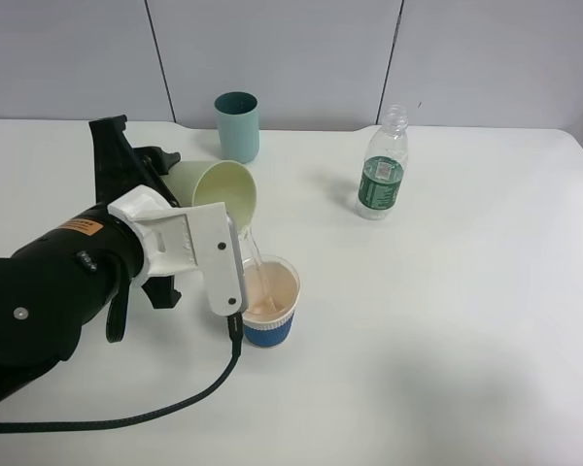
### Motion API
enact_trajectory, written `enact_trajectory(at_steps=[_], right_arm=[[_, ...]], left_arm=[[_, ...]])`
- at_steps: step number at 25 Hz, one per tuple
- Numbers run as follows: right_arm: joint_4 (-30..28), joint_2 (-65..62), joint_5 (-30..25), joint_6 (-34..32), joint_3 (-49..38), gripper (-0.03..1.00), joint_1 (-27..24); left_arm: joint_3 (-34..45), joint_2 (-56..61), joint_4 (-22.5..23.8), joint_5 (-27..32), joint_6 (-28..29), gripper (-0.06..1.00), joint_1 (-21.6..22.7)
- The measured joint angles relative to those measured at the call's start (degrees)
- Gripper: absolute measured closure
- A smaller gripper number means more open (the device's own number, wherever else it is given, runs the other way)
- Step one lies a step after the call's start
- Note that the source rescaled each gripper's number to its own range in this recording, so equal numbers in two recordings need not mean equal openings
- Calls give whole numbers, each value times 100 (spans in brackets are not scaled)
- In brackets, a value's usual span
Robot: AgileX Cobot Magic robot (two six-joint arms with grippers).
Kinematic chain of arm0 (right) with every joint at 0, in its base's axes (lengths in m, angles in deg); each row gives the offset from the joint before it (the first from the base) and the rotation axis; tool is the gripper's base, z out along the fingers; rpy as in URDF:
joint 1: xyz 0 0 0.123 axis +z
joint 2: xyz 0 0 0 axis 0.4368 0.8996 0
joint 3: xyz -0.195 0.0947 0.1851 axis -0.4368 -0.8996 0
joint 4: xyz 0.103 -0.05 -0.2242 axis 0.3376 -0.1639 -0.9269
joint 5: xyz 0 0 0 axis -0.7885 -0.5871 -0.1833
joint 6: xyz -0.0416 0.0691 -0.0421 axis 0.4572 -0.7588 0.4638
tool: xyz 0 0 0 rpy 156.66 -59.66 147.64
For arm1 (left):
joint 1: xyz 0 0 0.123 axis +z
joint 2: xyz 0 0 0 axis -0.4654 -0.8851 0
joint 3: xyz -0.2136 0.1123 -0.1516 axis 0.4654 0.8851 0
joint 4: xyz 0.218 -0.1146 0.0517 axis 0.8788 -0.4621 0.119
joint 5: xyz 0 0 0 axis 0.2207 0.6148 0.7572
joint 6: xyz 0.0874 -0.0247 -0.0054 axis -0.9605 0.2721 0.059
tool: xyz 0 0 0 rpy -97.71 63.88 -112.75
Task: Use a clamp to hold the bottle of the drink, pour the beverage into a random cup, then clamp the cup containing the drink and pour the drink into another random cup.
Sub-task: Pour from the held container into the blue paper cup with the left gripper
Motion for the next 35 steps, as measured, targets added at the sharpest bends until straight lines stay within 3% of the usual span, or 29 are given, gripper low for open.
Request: enact_trajectory(at_steps=[35], right_arm=[[0, 0, 0, 0, 0, 0, 0]], left_arm=[[-5, 0, 175, -445, -736, 94, 0]])
